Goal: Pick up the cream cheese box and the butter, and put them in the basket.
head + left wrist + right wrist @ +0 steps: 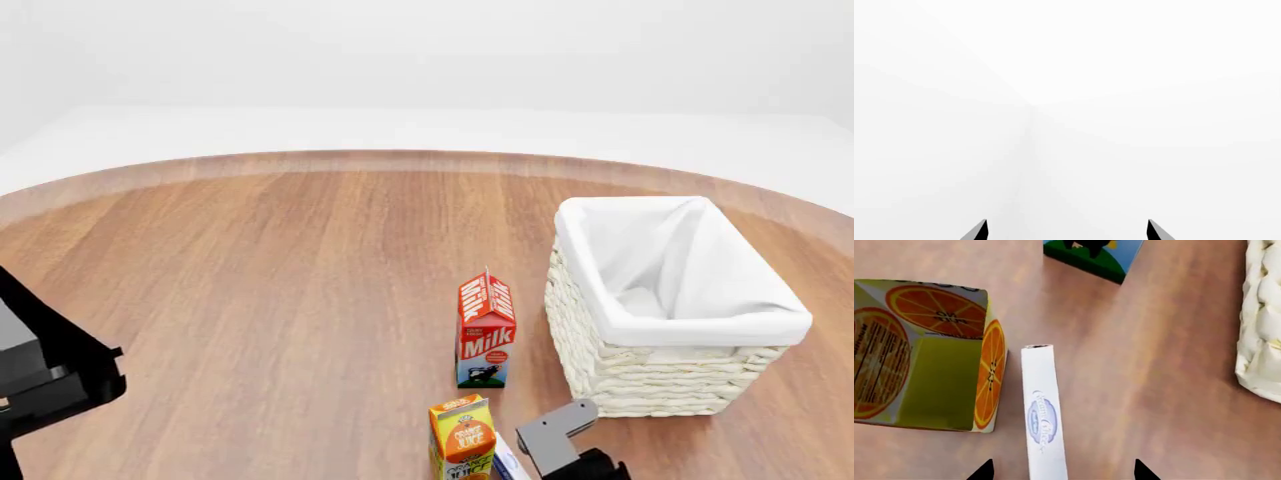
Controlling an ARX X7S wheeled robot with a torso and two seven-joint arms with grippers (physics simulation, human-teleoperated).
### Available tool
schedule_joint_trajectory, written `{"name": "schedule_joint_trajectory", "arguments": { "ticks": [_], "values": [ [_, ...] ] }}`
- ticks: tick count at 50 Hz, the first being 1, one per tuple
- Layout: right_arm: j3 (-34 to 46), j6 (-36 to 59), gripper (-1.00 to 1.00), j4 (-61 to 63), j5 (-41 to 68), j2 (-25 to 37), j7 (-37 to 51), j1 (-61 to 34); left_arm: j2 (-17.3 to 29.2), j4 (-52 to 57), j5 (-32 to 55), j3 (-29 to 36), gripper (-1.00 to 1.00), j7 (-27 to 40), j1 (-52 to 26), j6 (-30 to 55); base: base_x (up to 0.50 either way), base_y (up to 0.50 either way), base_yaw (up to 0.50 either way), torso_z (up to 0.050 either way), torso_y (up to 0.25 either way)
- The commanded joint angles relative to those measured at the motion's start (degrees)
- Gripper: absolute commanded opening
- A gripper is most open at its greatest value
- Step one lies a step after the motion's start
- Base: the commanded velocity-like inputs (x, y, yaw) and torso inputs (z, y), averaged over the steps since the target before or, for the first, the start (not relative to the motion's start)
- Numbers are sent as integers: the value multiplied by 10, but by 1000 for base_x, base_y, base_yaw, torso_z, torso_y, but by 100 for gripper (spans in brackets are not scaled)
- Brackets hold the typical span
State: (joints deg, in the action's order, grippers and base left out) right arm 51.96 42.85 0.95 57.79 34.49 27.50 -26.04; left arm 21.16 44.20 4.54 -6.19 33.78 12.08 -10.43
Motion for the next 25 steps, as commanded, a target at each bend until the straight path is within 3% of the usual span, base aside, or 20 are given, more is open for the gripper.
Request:
{"name": "schedule_joint_trajectory", "arguments": {
  "ticks": [1,16,17,25],
  "values": [
    [-5,-9,100,-20,-20,-21,-22,1,-11,-2,-5,-16,100,-12,1,2,0,0,0,0,0],
    [2,-11,100,-28,-28,-25,-29,-4,-9,-6,-5,-11,100,-11,-3,3,0,0,0,0,0],
    [6,-11,-100,-26,-36,-24,-25,-5,-9,-6,-5,-11,100,-10,-3,4,0,0,0,0,0],
    [15,-10,-100,-17,-50,-21,-19,-9,-8,-5,-5,-10,100,-9,-3,4,0,0,0,0,0]
  ]
}}
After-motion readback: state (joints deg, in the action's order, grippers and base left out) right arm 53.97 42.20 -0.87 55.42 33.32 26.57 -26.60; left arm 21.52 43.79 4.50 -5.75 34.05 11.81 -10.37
